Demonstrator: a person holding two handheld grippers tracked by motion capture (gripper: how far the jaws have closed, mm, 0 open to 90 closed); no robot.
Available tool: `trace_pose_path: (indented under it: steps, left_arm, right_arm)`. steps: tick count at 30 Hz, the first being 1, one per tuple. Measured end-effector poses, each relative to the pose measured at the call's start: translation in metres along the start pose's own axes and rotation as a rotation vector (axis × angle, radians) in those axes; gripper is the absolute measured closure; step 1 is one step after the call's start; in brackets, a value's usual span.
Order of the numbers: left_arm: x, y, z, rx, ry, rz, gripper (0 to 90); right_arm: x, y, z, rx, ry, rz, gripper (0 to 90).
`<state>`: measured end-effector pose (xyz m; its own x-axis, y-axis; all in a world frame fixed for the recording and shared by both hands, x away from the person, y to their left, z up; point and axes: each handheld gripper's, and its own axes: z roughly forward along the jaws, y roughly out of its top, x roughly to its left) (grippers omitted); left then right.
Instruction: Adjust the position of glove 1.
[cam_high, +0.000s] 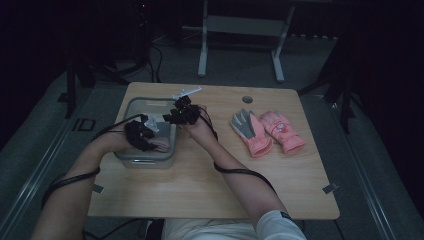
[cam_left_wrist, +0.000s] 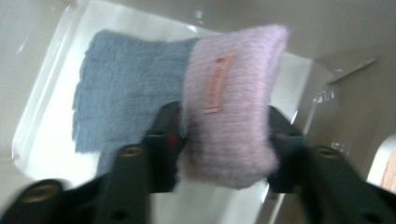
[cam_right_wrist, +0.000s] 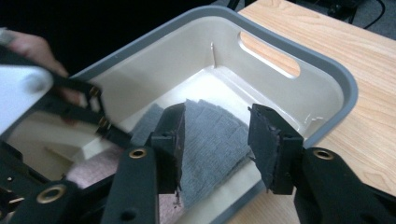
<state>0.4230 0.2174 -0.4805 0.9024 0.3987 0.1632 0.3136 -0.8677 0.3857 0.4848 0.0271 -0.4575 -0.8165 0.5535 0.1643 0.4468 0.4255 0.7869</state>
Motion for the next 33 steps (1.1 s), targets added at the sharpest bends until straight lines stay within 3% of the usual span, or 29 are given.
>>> trace_pose_path:
  steps: [2, 6, 10, 12, 19, 22, 26, 31, 33]
  left_arm:
    - [-0.001, -0.001, -0.004, -0.011, -0.015, -0.022, 29.4]
    - [0.001, -0.002, -0.016, -0.088, -0.03, -0.087, 14.3]
    - [-0.002, 0.001, -0.028, -0.182, -0.028, -0.132, 10.0]
    - [-0.005, 0.005, -0.031, -0.194, -0.031, -0.144, 8.0]
    - [-0.023, 0.023, -0.032, -0.249, -0.042, -0.14, 7.8]
    - [-0.03, 0.031, -0.033, -0.285, -0.049, -0.127, 7.8]
    - [-0.037, 0.043, -0.036, -0.338, -0.074, -0.124, 7.8]
    - [-0.048, 0.06, -0.035, -0.365, -0.092, -0.101, 7.8]
    - [-0.053, 0.066, -0.033, -0.375, -0.096, -0.087, 7.8]
  right_arm:
    - [0.001, -0.002, -0.005, -0.002, 0.004, -0.011, 52.6]
    - [0.001, -0.007, -0.016, -0.007, 0.018, -0.035, 47.1]
    - [-0.001, -0.011, -0.027, -0.017, 0.03, -0.041, 36.8]
    - [-0.002, -0.012, -0.033, -0.026, 0.037, -0.039, 32.2]
    - [-0.008, -0.021, -0.056, -0.053, 0.07, -0.054, 22.9]
    - [-0.009, -0.026, -0.065, -0.048, 0.056, -0.074, 19.8]
    - [-0.014, -0.033, -0.08, -0.073, 0.056, -0.057, 18.7]
    - [-0.024, -0.043, -0.097, -0.091, -0.001, -0.075, 17.3]
    - [-0.03, -0.047, -0.105, -0.097, 0.009, -0.09, 17.3]
